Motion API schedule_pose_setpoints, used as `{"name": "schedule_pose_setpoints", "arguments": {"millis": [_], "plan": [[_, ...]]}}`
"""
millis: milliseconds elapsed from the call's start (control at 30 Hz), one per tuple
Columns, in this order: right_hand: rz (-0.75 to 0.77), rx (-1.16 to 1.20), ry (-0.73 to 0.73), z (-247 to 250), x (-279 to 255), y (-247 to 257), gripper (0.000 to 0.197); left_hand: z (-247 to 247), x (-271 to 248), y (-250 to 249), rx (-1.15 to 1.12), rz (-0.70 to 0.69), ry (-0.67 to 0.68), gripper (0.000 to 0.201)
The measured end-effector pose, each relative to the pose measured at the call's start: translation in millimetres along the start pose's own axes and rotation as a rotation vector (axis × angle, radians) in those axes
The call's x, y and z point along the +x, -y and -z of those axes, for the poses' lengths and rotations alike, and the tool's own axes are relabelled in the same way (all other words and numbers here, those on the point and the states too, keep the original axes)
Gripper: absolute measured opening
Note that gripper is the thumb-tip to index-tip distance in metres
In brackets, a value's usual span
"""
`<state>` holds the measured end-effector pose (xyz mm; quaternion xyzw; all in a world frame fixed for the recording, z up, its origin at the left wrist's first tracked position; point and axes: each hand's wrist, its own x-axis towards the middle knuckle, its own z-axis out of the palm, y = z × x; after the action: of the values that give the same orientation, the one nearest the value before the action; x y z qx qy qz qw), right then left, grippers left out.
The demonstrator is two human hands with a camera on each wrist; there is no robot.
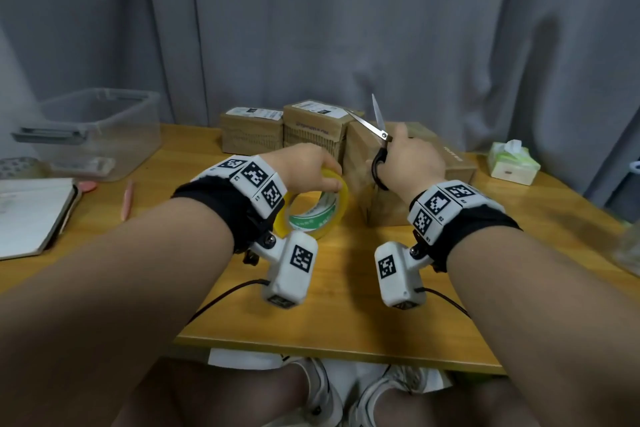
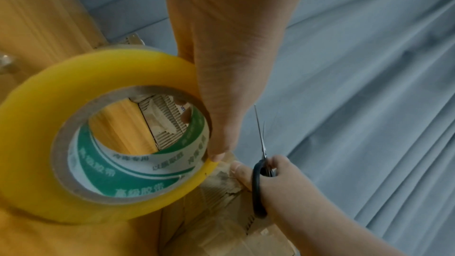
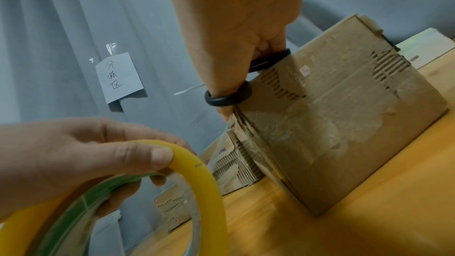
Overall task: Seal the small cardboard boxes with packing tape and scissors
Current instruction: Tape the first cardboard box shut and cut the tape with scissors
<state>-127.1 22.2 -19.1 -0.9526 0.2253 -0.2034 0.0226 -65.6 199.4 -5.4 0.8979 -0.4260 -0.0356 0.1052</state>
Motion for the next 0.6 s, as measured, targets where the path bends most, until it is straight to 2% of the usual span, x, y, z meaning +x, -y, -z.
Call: {"name": "schedule_pose_setpoints", "arguments": {"millis": [100,333,467,533,600], "plan": [[-0.004,0.001,0.004,1,-1,0,0.042,-2,-4,2,0.062,0.013,0.057,0.04],[0.006,-0.001,0.003,3,-5,3,0.034,-6,-2,0,0.068,0.022,0.002,0.036],[0.014,0.022,0.013,6,-7,4,0.034,-3,10,-13,0.054,0.079,0.034,0.032],[0.027,0.087,0.041,12,-5,-3,0.041,-2,18,-16,0.031,0.097,0.046,0.028],[0.016,0.257,0.089,23,-5,-13,0.054,-3,23,-18,0.004,0.118,0.032,0.031]]}}
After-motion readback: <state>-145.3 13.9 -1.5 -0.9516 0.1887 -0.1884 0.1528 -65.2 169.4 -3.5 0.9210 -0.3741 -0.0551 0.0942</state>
